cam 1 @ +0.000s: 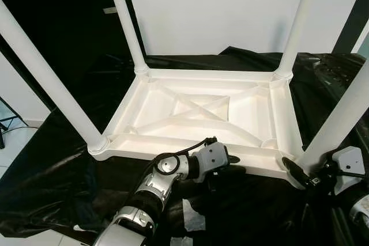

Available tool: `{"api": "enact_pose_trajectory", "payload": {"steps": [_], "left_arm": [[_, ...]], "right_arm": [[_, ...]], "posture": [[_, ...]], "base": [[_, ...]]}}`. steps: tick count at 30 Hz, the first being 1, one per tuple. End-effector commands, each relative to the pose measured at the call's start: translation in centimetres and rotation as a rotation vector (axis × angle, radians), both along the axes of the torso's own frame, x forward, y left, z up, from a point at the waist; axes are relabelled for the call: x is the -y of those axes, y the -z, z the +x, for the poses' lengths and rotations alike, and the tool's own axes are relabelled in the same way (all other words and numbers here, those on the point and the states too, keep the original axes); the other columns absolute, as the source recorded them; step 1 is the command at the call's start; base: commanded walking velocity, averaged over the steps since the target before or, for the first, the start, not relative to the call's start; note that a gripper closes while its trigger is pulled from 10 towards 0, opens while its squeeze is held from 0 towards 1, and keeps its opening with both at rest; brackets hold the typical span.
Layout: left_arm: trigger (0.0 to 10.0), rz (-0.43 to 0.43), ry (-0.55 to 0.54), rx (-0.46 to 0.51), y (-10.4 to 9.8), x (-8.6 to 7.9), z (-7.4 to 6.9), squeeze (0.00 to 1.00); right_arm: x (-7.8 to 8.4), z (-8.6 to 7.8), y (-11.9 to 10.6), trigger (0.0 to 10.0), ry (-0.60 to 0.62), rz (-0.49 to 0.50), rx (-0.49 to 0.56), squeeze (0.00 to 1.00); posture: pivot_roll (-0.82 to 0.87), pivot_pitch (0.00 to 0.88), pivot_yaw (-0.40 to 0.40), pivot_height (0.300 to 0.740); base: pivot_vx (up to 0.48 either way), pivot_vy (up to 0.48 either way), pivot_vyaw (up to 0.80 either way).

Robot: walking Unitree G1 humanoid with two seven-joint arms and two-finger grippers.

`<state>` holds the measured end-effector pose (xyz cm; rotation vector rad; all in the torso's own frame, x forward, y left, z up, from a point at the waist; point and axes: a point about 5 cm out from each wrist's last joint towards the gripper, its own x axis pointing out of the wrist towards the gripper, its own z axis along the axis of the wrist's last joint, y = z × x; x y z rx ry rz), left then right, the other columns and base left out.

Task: Building children table

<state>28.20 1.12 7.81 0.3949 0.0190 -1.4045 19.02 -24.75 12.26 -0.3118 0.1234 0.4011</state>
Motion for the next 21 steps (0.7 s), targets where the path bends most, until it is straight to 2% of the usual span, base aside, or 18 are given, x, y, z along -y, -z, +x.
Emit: {"api": "enact_pose_trajectory", "payload": {"steps": [1,5,7,10,13,15,21], "left_arm": [[10.0,0.088,-0.146,-0.090,3.3,-0.8,-0.9,0.00],[10.0,0.087,-0.147,-0.088,3.3,-0.8,-0.8,0.00],[10.0,0.089,-0.147,-0.087,3.3,-0.8,-0.8,0.00],[10.0,0.090,-0.146,-0.086,3.3,-0.8,-0.8,0.00],[10.0,0.093,-0.147,-0.083,3.2,-0.8,-0.8,0.00],[10.0,0.093,-0.146,-0.082,3.2,-0.8,-0.8,0.00],[10.0,0.093,-0.144,-0.082,3.3,-0.7,-0.8,0.00]], "right_arm": [[-1.0,-1.0,1.8,0.0,-0.065,0.036,-0.110,0.00],[-2.8,-1.1,3.3,0.0,0.037,0.102,-0.096,0.00],[-3.9,-0.8,4.1,0.0,0.204,0.125,-0.031,0.00],[-4.0,-0.7,4.2,0.0,0.270,0.135,0.000,0.00],[-5.0,-0.5,4.3,0.0,0.489,0.165,0.100,0.00],[-5.3,-0.3,4.3,0.0,0.516,0.163,0.108,0.00],[-5.2,0.4,4.1,0.0,0.540,0.165,0.120,0.00]], "posture": [[-0.14,0.000,0.072,0.740],[-0.14,0.000,0.072,0.740],[-0.14,0.000,0.071,0.740],[-0.14,0.000,0.071,0.740],[-0.13,0.000,0.067,0.740],[-0.13,0.000,0.068,0.740],[-0.13,0.000,0.063,0.740]], "base": [[0.000,0.000,0.00],[0.000,0.000,0.00],[0.000,0.000,0.00],[0.000,0.000,0.00],[0.000,0.000,0.00],[0.000,0.000,0.00],[0.000,0.000,0.00]]}}
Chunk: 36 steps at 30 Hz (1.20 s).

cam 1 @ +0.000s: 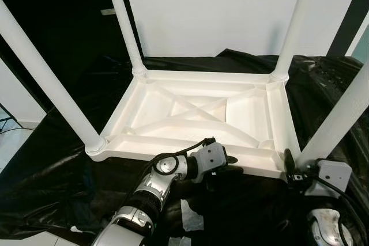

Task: Building children table

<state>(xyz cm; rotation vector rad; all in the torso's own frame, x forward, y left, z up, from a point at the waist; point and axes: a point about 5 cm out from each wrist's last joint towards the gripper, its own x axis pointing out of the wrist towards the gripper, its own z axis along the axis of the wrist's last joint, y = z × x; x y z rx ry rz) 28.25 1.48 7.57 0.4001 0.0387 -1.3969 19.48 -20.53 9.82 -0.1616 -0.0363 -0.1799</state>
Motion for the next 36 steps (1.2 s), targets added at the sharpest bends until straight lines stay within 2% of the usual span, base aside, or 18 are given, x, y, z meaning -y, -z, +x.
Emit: {"api": "enact_pose_trajectory", "payload": {"steps": [1,2,3,4,5,6,8,9,10,11,13,16,21,25,26,28,29,36], "left_arm": [[10.0,0.078,-0.135,-0.073,3.0,-0.4,-0.9,0.00],[10.0,0.077,-0.138,-0.073,3.1,-0.4,-0.9,0.00],[10.0,0.077,-0.138,-0.073,3.1,-0.4,-0.9,0.00],[10.0,0.077,-0.142,-0.074,3.1,-0.5,-0.9,0.00],[10.0,0.077,-0.142,-0.074,3.1,-0.5,-0.9,0.00],[10.0,0.077,-0.146,-0.076,3.2,-0.6,-0.9,0.00],[10.0,0.076,-0.148,-0.078,3.2,-0.6,-1.0,0.00],[10.0,0.077,-0.150,-0.079,3.3,-0.6,-1.0,0.00],[10.0,0.077,-0.150,-0.079,3.3,-0.6,-1.0,0.00],[10.0,0.077,-0.150,-0.080,3.3,-0.6,-1.0,0.00],[10.0,0.075,-0.154,-0.080,3.2,-0.6,-1.0,0.00],[10.0,0.074,-0.154,-0.080,3.2,-0.5,-0.9,0.00],[10.0,0.074,-0.148,-0.082,3.3,-0.4,-1.0,0.00],[10.0,0.072,-0.146,-0.083,3.3,-0.3,-1.1,0.00],[10.0,0.071,-0.146,-0.084,3.2,-0.2,-1.1,0.00],[10.0,0.070,-0.145,-0.083,3.2,-0.2,-1.1,0.00],[10.0,0.069,-0.145,-0.083,3.2,-0.2,-1.1,0.00],[10.0,0.074,-0.143,-0.083,3.3,-0.4,-1.1,0.00]], "right_arm": [[-1.0,0.0,1.6,2.6,-0.045,0.038,-0.090,0.00],[-1.1,0.1,1.6,10.0,-0.062,0.030,-0.093,0.00],[-1.1,0.1,1.6,10.0,-0.062,0.030,-0.093,0.00],[-1.2,0.1,1.6,10.0,-0.084,0.023,-0.092,0.13],[-1.2,0.1,1.6,10.0,-0.084,0.023,-0.092,0.13],[-1.2,0.1,1.3,10.0,-0.123,0.016,-0.079,1.00],[-1.2,0.1,1.1,10.0,-0.159,0.011,-0.071,1.00],[-1.2,0.1,0.9,10.0,-0.230,-0.005,-0.080,0.47],[-1.2,0.1,0.9,10.0,-0.230,-0.005,-0.080,0.47],[-0.8,0.0,0.7,10.0,-0.293,-0.006,-0.091,0.00],[0.4,-0.6,0.1,10.0,-0.383,-0.052,-0.100,0.00],[1.1,-0.8,-0.9,10.0,-0.425,-0.101,-0.092,0.00],[0.6,-0.7,-2.4,10.0,-0.514,-0.140,-0.091,0.00],[0.4,-1.3,-1.3,10.0,-0.576,-0.121,-0.175,0.00],[0.4,-1.5,-1.0,3.9,-0.586,-0.114,-0.194,0.00],[0.3,-1.7,-0.8,3.9,-0.591,-0.110,-0.202,0.00],[0.3,-1.9,-0.6,0.0,-0.594,-0.109,-0.211,0.00],[0.5,-2.3,0.5,0.0,-0.551,-0.067,-0.245,0.00]], "posture": [[-0.13,0.000,0.061,0.740],[-0.12,0.000,0.059,0.740],[-0.12,0.000,0.059,0.740],[-0.12,0.000,0.057,0.740],[-0.12,0.000,0.057,0.740],[-0.12,0.000,0.057,0.740],[-0.13,0.000,0.057,0.740],[-0.13,0.000,0.057,0.740],[-0.13,0.000,0.057,0.740],[-0.13,0.000,0.055,0.740],[-0.13,0.000,0.056,0.740],[-0.14,0.000,0.057,0.740],[-0.15,0.000,0.057,0.740],[-0.15,0.000,0.057,0.740],[-0.15,0.000,0.058,0.740],[-0.15,0.000,0.058,0.740],[-0.15,0.000,0.058,0.740],[-0.15,0.000,0.063,0.740]], "base": [[0.000,0.000,0.00],[0.000,0.000,0.00],[0.000,0.000,0.00],[0.000,0.000,0.00],[0.000,0.000,0.00],[0.000,0.000,0.00],[0.000,0.000,0.00],[0.000,0.000,0.00],[0.000,0.000,0.00],[0.000,0.000,0.00],[0.000,0.000,0.00],[0.000,0.000,0.00],[0.000,0.000,0.00],[0.000,0.000,0.00],[0.000,0.000,0.00],[0.000,0.000,0.00],[0.000,0.000,0.00],[0.000,0.000,0.00]]}}
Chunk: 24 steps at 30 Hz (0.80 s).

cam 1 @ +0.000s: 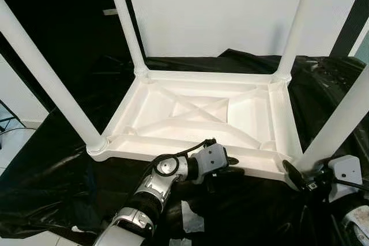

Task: Building children table

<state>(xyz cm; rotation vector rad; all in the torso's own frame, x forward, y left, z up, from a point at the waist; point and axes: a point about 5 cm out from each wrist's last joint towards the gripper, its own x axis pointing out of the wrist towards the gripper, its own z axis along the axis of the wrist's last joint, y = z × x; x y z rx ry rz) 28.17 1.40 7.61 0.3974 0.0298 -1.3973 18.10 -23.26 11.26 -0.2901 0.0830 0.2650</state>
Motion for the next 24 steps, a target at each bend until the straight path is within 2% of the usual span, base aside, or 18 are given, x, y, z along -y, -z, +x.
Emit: {"api": "enact_pose_trajectory", "payload": {"steps": [1,2,3,4,7,9,12,18,19,21,22,24], "left_arm": [[10.0,0.081,-0.144,-0.088,3.3,-0.5,-1.0,0.00],[10.0,0.081,-0.144,-0.087,3.3,-0.5,-1.0,0.00],[10.0,0.081,-0.144,-0.087,3.3,-0.5,-1.0,0.00],[10.0,0.080,-0.144,-0.086,3.2,-0.5,-0.9,0.00],[10.0,0.080,-0.145,-0.085,3.2,-0.4,-0.9,0.00],[10.0,0.078,-0.147,-0.084,3.2,-0.5,-0.9,0.00],[10.0,0.080,-0.152,-0.084,3.2,-0.7,-0.8,0.00],[10.0,0.082,-0.153,-0.084,3.2,-0.8,-0.8,0.00],[10.0,0.082,-0.153,-0.084,3.2,-0.7,-0.8,0.00],[10.0,0.082,-0.152,-0.084,3.2,-0.7,-0.8,0.00],[10.0,0.081,-0.150,-0.083,3.2,-0.6,-0.8,0.00],[10.0,0.080,-0.148,-0.083,3.2,-0.5,-0.9,0.00]], "right_arm": [[-2.4,-1.0,2.3,0.0,-0.070,0.058,-0.092,0.00],[-2.3,-0.8,2.5,0.0,0.049,0.054,-0.041,0.00],[-2.3,-0.8,2.5,0.0,0.049,0.054,-0.041,0.00],[-2.5,-0.9,2.8,0.0,0.160,0.036,0.006,0.00],[-2.7,-1.1,3.0,0.0,0.231,0.023,0.039,0.00],[-3.6,-1.8,3.4,0.0,0.344,0.052,0.068,0.00],[-3.1,-1.8,3.2,0.0,0.407,0.058,0.087,0.00],[-3.6,-1.4,3.1,0.0,0.384,0.075,0.090,0.00],[-3.8,-1.2,3.1,9.7,0.371,0.078,0.088,0.00],[-3.9,-1.1,3.1,10.0,0.359,0.079,0.088,0.00],[-4.0,-0.9,3.0,10.0,0.341,0.087,0.098,1.00],[-4.0,-0.6,2.7,10.0,0.318,0.101,0.111,1.00]], "posture": [[-0.14,0.000,0.062,0.740],[-0.14,0.000,0.060,0.740],[-0.14,0.000,0.060,0.740],[-0.14,0.000,0.057,0.740],[-0.14,0.000,0.057,0.740],[-0.12,0.000,0.056,0.740],[-0.13,0.000,0.058,0.740],[-0.13,0.000,0.057,0.740],[-0.13,0.000,0.056,0.740],[-0.13,0.000,0.055,0.740],[-0.13,0.000,0.055,0.740],[-0.13,0.000,0.056,0.740]], "base": [[0.000,0.000,0.00],[0.000,0.000,0.00],[0.000,0.000,0.00],[0.000,0.000,0.00],[0.000,0.000,0.00],[0.000,0.000,0.00],[0.000,0.000,0.00],[0.000,0.000,0.00],[0.000,0.000,0.00],[0.000,0.000,0.00],[0.000,0.000,0.00],[0.000,0.000,0.00]]}}
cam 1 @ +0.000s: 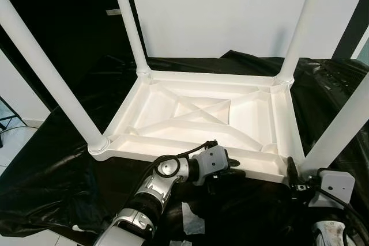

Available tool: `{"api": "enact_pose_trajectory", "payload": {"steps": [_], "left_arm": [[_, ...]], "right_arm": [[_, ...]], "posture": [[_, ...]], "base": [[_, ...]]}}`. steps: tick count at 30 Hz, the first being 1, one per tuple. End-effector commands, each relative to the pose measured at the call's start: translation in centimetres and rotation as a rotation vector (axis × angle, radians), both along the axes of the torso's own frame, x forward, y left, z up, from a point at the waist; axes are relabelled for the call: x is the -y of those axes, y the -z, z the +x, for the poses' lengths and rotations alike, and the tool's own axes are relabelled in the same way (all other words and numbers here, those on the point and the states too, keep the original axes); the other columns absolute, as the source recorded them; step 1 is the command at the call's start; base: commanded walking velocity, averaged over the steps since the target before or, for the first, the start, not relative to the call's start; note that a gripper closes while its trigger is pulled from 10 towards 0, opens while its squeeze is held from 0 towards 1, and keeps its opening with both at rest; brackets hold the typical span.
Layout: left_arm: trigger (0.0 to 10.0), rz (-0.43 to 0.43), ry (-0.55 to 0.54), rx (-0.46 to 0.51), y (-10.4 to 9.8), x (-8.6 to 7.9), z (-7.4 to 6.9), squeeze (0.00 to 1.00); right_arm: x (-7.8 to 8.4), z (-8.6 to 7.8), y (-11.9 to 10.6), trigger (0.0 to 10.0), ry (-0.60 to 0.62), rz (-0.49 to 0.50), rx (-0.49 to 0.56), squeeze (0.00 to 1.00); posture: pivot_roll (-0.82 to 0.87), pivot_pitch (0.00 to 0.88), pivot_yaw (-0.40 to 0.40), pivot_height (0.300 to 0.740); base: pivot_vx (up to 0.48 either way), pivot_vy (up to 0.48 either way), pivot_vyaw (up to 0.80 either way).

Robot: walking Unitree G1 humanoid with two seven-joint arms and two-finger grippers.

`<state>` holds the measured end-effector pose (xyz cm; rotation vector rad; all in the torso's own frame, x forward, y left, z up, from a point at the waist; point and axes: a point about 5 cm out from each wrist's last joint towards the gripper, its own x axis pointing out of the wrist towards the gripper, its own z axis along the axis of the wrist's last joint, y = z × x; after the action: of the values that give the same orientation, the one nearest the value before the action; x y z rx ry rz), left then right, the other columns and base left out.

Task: Building children table

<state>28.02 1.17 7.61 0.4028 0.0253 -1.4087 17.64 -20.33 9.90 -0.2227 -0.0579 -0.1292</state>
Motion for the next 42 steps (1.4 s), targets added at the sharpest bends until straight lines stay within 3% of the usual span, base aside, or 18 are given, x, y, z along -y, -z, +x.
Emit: {"api": "enact_pose_trajectory", "payload": {"steps": [1,3,4,5,6,8,11,15,16,20,21,30,33,34,36,38,42], "left_arm": [[10.0,0.078,-0.160,-0.087,3.2,-0.7,-0.7,0.00],[10.0,0.078,-0.159,-0.087,3.2,-0.7,-0.7,0.00],[10.0,0.080,-0.157,-0.085,3.2,-0.7,-0.8,0.00],[10.0,0.080,-0.157,-0.085,3.2,-0.7,-0.8,0.00],[10.0,0.082,-0.157,-0.085,3.2,-0.8,-0.7,0.00],[10.0,0.082,-0.157,-0.085,3.2,-0.8,-0.7,0.00],[10.0,0.086,-0.164,-0.081,3.2,-1.0,-0.6,0.00],[10.0,0.085,-0.167,-0.081,3.2,-1.0,-0.6,0.00],[10.0,0.086,-0.165,-0.082,3.2,-1.0,-0.6,0.00],[10.0,0.086,-0.164,-0.083,3.3,-1.0,-0.7,0.00],[10.0,0.086,-0.161,-0.084,3.3,-1.0,-0.7,0.00],[10.0,0.087,-0.155,-0.081,3.2,-0.9,-0.6,0.00],[10.0,0.088,-0.153,-0.082,3.2,-1.0,-0.7,0.00],[10.0,0.088,-0.153,-0.082,3.2,-1.0,-0.7,0.00],[10.0,0.090,-0.159,-0.081,3.3,-1.1,-0.7,0.00],[10.0,0.089,-0.165,-0.080,3.3,-1.2,-0.6,0.00],[10.0,0.088,-0.163,-0.082,3.3,-1.3,-0.7,0.00]], "right_arm": [[-1.0,0.3,1.0,10.0,-0.118,0.064,-0.068,1.00],[-1.0,0.5,0.8,10.0,-0.160,0.083,-0.070,1.00],[-0.5,0.8,0.3,10.0,-0.199,0.098,-0.067,0.38],[-0.5,0.8,0.3,10.0,-0.199,0.098,-0.067,0.38],[-0.1,1.0,-0.3,10.0,-0.252,0.090,-0.064,0.00],[-0.1,1.0,-0.3,10.0,-0.252,0.090,-0.064,0.00],[0.9,0.5,-1.0,10.0,-0.402,0.041,-0.133,0.00],[1.8,-0.2,-1.2,10.0,-0.470,0.002,-0.188,0.00],[2.1,-0.3,-1.3,3.5,-0.488,-0.011,-0.200,0.00],[2.3,-0.3,-1.4,3.5,-0.501,-0.016,-0.208,0.00],[2.4,-0.3,-1.5,0.0,-0.514,-0.023,-0.214,0.00],[2.6,-0.7,-0.8,0.0,-0.527,-0.014,-0.264,0.00],[1.7,-0.9,0.1,0.0,-0.378,-0.004,-0.232,0.00],[1.7,-0.9,0.1,0.0,-0.378,-0.004,-0.232,0.00],[1.5,-1.4,1.1,0.0,-0.088,0.023,-0.185,0.00],[1.2,-1.8,1.4,0.0,0.099,0.105,-0.146,0.00],[0.6,-1.5,1.0,0.0,0.140,0.187,-0.101,0.00]], "posture": [[-0.13,0.000,0.058,0.740],[-0.13,0.000,0.060,0.740],[-0.13,0.000,0.059,0.740],[-0.13,0.000,0.059,0.740],[-0.13,0.000,0.059,0.740],[-0.13,0.000,0.059,0.740],[-0.13,0.000,0.057,0.740],[-0.13,0.000,0.059,0.740],[-0.14,0.000,0.061,0.740],[-0.14,0.000,0.061,0.740],[-0.14,0.000,0.064,0.740],[-0.14,0.000,0.068,0.740],[-0.13,0.000,0.067,0.740],[-0.13,0.000,0.067,0.740],[-0.13,0.000,0.061,0.740],[-0.12,0.000,0.063,0.740],[-0.13,0.000,0.069,0.740]], "base": [[0.000,0.000,0.00],[0.000,0.000,0.00],[0.000,0.000,0.00],[0.000,0.000,0.00],[0.000,0.000,0.00],[0.000,0.000,0.00],[0.000,0.000,0.00],[0.000,0.000,0.00],[0.000,0.000,0.00],[0.000,0.000,0.00],[0.000,0.000,0.00],[0.000,0.000,0.00],[0.000,0.000,0.00],[0.000,0.000,0.00],[0.000,0.000,0.00],[0.000,0.000,0.00],[0.000,0.000,0.00]]}}
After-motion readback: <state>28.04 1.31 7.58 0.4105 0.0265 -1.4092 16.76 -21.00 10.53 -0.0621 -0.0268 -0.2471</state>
